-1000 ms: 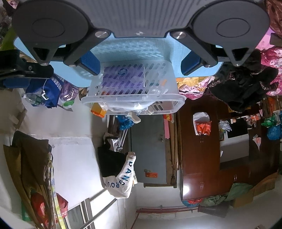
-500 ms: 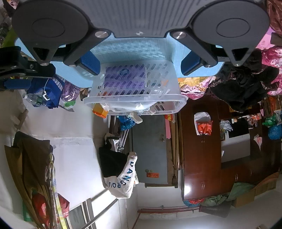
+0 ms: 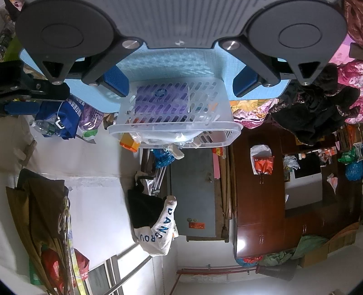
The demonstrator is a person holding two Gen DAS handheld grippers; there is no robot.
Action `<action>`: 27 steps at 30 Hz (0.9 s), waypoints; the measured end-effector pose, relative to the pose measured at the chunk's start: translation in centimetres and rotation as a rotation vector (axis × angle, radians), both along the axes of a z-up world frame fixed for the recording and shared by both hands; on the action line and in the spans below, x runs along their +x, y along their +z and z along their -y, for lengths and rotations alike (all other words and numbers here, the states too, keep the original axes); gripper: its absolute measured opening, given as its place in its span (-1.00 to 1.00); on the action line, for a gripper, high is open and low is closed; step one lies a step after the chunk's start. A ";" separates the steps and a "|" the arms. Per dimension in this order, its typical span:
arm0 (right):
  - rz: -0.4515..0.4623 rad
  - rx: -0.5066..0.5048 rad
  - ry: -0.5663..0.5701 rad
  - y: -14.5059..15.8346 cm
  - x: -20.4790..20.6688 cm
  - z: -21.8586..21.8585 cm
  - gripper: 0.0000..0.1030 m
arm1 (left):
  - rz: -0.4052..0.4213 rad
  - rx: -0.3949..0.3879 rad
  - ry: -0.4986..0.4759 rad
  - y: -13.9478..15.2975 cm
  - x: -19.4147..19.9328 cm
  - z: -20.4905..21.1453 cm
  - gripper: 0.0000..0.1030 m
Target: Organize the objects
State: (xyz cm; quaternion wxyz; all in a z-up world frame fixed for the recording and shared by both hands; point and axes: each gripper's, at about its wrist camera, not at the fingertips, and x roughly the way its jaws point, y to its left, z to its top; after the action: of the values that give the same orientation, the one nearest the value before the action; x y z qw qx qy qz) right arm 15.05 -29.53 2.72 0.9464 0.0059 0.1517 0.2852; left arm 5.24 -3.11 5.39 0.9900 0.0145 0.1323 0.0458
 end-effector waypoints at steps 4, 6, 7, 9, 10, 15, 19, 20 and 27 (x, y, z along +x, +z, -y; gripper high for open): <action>0.001 -0.007 0.002 0.0 -0.1 0.0 1.00 | 0.000 -0.001 -0.002 0.0 0.0 0.1 0.92; 0.004 -0.010 0.002 0.0 -0.2 0.0 1.00 | 0.001 -0.003 -0.002 0.0 0.0 0.1 0.92; 0.004 -0.009 0.002 0.0 -0.2 -0.1 1.00 | 0.000 -0.003 -0.003 -0.1 0.0 0.1 0.92; 0.003 -0.008 0.002 0.0 -0.1 -0.1 1.00 | -0.001 -0.002 -0.004 -0.1 0.1 0.1 0.92; 0.003 -0.007 0.002 0.0 -0.1 0.0 1.00 | -0.002 -0.003 -0.005 -0.1 0.1 0.1 0.92; 0.003 -0.006 0.000 0.2 -0.1 0.1 1.00 | -0.003 -0.002 -0.007 -0.1 0.1 0.2 0.92; 0.005 -0.007 -0.002 0.2 -0.1 0.1 1.00 | -0.003 0.000 -0.008 -0.1 0.1 0.2 0.92; 0.004 -0.007 -0.001 0.2 -0.1 0.1 1.00 | -0.004 0.001 -0.008 -0.1 0.1 0.2 0.92; 0.005 -0.007 -0.001 0.2 -0.1 0.1 1.00 | -0.009 0.001 -0.009 -0.2 0.3 0.3 0.92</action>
State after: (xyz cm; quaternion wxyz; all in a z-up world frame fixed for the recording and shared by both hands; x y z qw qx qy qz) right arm 14.95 -29.67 2.90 0.9469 0.0020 0.1502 0.2841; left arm 5.53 -3.44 5.20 0.9896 0.0159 0.1368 0.0411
